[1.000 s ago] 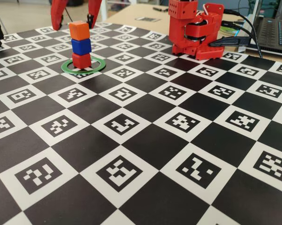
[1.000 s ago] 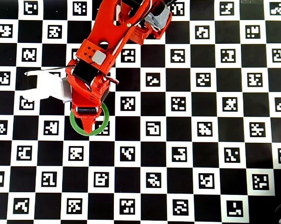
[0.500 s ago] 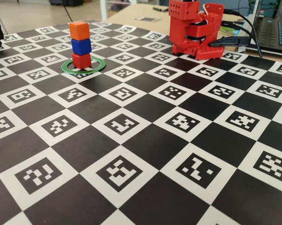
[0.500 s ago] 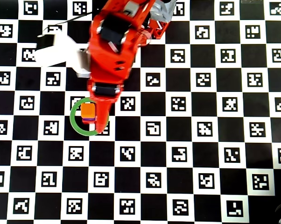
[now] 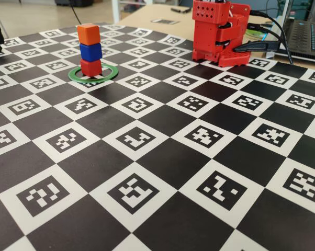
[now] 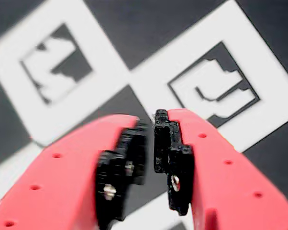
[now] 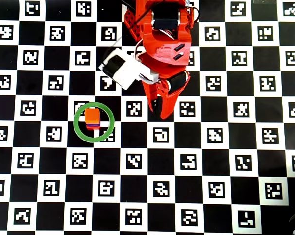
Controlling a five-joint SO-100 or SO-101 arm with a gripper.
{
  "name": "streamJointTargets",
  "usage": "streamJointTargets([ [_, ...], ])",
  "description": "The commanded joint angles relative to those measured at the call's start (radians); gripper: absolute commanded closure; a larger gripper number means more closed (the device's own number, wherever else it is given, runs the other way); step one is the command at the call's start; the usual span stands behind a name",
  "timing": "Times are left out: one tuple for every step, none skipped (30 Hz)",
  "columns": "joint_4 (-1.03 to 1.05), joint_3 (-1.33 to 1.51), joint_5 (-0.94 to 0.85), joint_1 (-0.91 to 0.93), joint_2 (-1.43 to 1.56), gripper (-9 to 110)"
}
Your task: Grab the red cube then put it in the green circle then put the blue cube on top and finally the orange cube on top
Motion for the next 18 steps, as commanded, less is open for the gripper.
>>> streamJointTargets([
  [-0.067, 0.129, -0.161, -0.021, 0.14, 107],
  [-0.078, 0.181, -0.193, -0.021, 0.178, 107],
  [-0.078, 0.232, -0.242, -0.025, 0.222, 107],
  [-0.078, 0.279, -0.288, -0.026, 0.265, 107],
  [-0.071, 0.324, -0.304, -0.026, 0.305, 107],
  [-0.057, 0.364, -0.307, -0.023, 0.342, 107],
  [-0.048, 0.403, -0.318, -0.018, 0.379, 107],
  [-0.04, 0.44, -0.324, -0.011, 0.413, 107],
  [-0.025, 0.479, -0.322, -0.005, 0.443, 107],
  [-0.012, 0.512, -0.316, 0.002, 0.471, 107],
  [0.003, 0.541, -0.31, 0.008, 0.492, 107],
  [0.023, 0.566, -0.302, 0.011, 0.514, 107],
  [0.041, 0.594, -0.298, 0.015, 0.532, 107],
  [0.054, 0.621, -0.295, 0.021, 0.554, 107],
  [0.063, 0.652, -0.299, 0.028, 0.58, 107],
  [0.071, 0.681, -0.307, 0.031, 0.609, 107],
  [0.081, 0.707, -0.31, 0.032, 0.644, 107],
  [0.095, 0.729, -0.318, 0.032, 0.675, 107],
])
